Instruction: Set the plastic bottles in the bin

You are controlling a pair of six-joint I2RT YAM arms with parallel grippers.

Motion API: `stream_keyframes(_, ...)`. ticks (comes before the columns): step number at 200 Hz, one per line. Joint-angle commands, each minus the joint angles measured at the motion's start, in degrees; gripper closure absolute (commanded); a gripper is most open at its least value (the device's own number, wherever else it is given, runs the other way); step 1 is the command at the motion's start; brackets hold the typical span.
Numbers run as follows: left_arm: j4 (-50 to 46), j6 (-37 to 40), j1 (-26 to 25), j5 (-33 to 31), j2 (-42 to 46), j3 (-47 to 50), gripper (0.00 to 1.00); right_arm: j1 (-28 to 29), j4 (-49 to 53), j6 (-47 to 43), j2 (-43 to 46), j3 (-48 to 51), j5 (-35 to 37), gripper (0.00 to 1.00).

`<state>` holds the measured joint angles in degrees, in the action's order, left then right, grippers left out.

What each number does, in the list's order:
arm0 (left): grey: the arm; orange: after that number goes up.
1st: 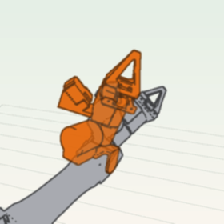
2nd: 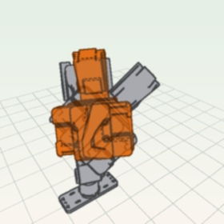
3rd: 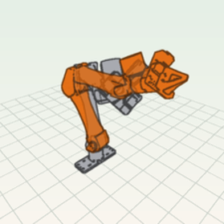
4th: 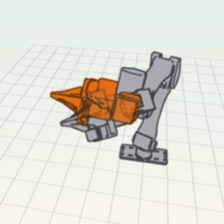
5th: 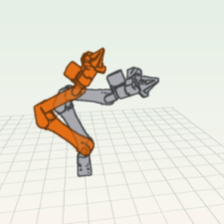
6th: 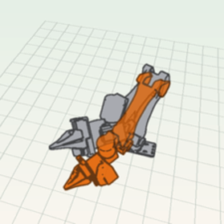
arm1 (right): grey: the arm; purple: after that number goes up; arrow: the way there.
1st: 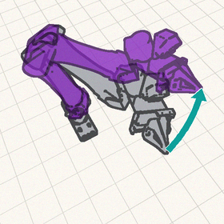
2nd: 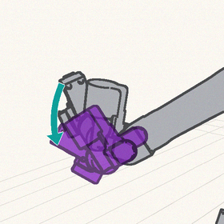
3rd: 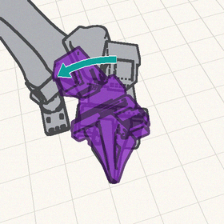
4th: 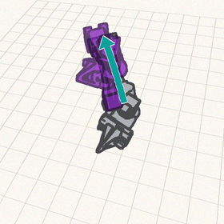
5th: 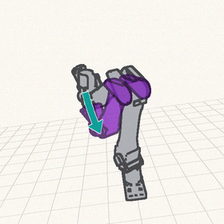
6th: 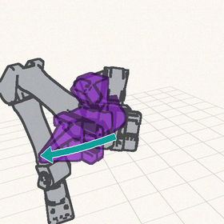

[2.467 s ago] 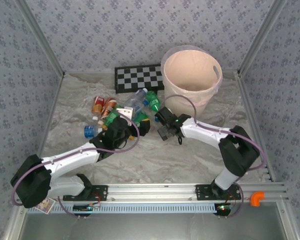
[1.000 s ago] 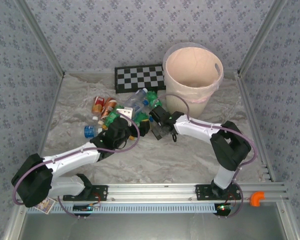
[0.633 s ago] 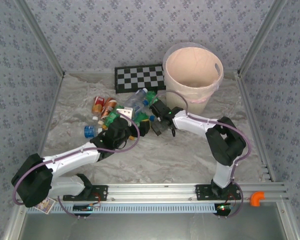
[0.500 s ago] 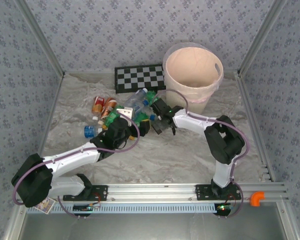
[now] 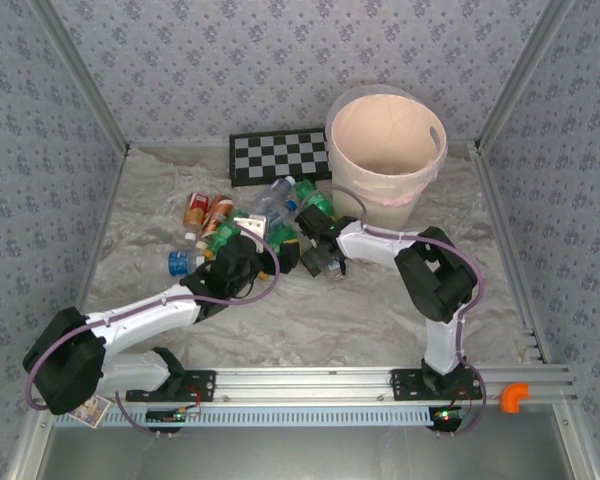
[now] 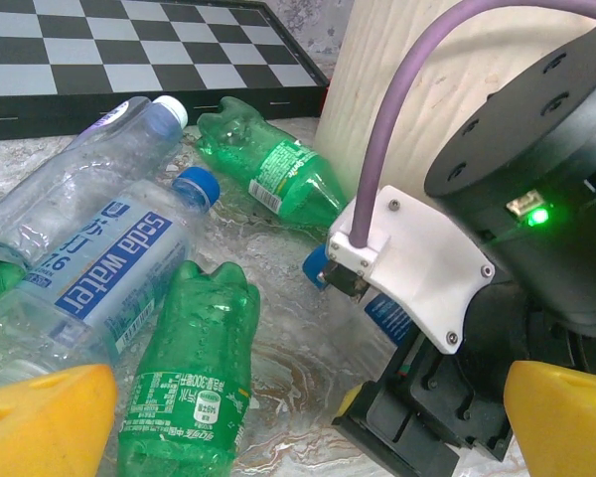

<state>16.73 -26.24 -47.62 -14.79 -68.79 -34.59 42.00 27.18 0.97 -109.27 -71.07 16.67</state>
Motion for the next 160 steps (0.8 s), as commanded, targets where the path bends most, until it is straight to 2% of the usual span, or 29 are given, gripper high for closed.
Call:
stream_keyframes(1, 0.65, -0.83, 0.49, 0.70, -0.25, -0.98, 0.00, 0.95, 3.61, 2.22, 0.59, -1.25, -1.95, 0.08)
stream_keyframes(25, 0.59, -0.74, 0.49, 0.57, -0.31, -1.09, 0.00, 0.52, 4.13, 3.22, -0.53, -2.81, -2.34, 0.19)
stream_keyframes(44, 0.49, -0.48, 0.51, 0.29, -0.05, -1.09, 0.00, 0.45, 4.13, 3.81, -0.53, -3.37, -2.52, 0.32)
stream_keyframes(82, 0.43, -0.56, 0.46, 0.32, 0.24, -1.01, 0.00, 1.10, 3.74, 6.04, 3.38, -2.36, -1.90, 0.32)
stream_keyframes(160, 0.58, -0.72, 0.46, 0.37, 0.15, -0.90, 0.00, 1.18, 2.80, 10.97, 18.44, 2.23, -1.20, 0.36)
